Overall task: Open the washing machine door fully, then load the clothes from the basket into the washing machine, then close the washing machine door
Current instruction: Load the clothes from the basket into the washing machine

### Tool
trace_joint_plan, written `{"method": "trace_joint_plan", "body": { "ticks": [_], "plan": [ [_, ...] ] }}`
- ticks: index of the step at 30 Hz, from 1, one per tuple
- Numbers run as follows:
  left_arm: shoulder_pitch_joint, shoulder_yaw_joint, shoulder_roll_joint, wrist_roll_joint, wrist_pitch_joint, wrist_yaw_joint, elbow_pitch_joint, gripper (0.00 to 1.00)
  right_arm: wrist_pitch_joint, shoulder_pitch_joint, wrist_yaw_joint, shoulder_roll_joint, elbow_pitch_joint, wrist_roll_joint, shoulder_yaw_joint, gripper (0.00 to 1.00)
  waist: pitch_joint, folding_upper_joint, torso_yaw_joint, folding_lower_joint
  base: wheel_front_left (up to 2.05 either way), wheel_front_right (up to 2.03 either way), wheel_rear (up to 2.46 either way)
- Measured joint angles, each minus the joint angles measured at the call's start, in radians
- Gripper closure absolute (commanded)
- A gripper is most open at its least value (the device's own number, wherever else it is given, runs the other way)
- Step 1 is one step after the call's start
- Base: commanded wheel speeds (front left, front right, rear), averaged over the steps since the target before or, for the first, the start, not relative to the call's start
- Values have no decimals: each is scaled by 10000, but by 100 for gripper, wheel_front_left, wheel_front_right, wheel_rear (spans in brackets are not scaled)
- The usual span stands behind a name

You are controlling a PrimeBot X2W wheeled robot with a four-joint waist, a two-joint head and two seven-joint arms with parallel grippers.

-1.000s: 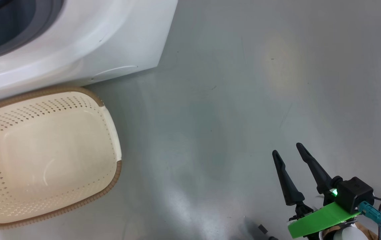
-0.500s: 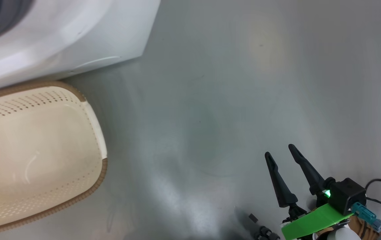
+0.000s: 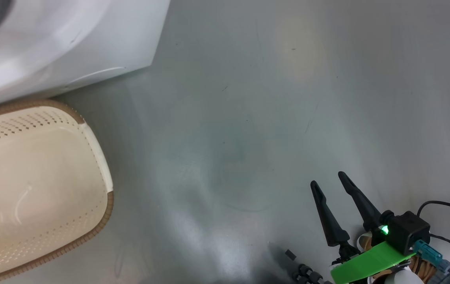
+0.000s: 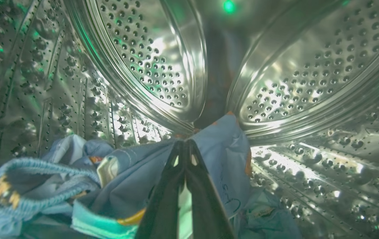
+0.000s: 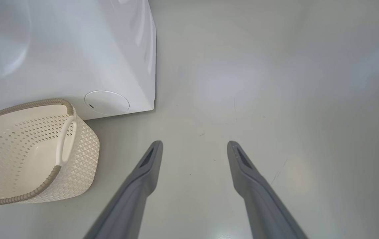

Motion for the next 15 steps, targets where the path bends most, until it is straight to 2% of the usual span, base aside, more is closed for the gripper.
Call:
{"method": "trace_joint_plan", "body": {
  "ticks": [1, 2, 3, 4, 5, 6, 11, 15],
  "plan": [
    [1, 0, 6, 2, 2, -38, 128, 100, 2, 7, 0, -6, 0, 0, -15, 0, -20, 0, -13, 0, 0, 0, 0],
    [-1, 4, 4, 0, 0, -71, 236, 89, 2, 15, 0, -6, 0, 0, -29, 0, -36, 0, -19, 1, 0, 0, 0],
    [-7, 2, 0, 0, 0, -150, 347, 71, 2, 16, 0, -4, 2, 0, -31, 0, -50, 0, -17, 0, 0, 0, 0],
    [-9, -33, 0, 12, 2, -167, 395, 58, 2, 17, 0, -6, 2, 0, -33, 0, -58, 0, -10, 1, 0, 0, 0],
    [-18, -61, -4, 40, 0, -167, 399, 22, 2, 18, 0, -6, 4, 0, -36, 0, -60, 0, 5, 0, 0, 0, 0],
    [-53, -71, -21, 50, 0, -167, 412, 0, 2, 18, 0, -4, 4, 0, -40, 0, -58, 0, 25, 1, 0, 0, 0],
    [-126, -150, -150, 190, 2, -151, 326, 0, 2, 11, 0, 33, 10, 0, -84, 0, -14, 0, 192, 1, 0, 0, 0],
    [42, -59, -284, 368, 0, 94, 61, 0, 2, -22, 0, 102, 96, 0, -90, 0, -151, 0, 367, 1, 0, 0, 0]
  ]
}}
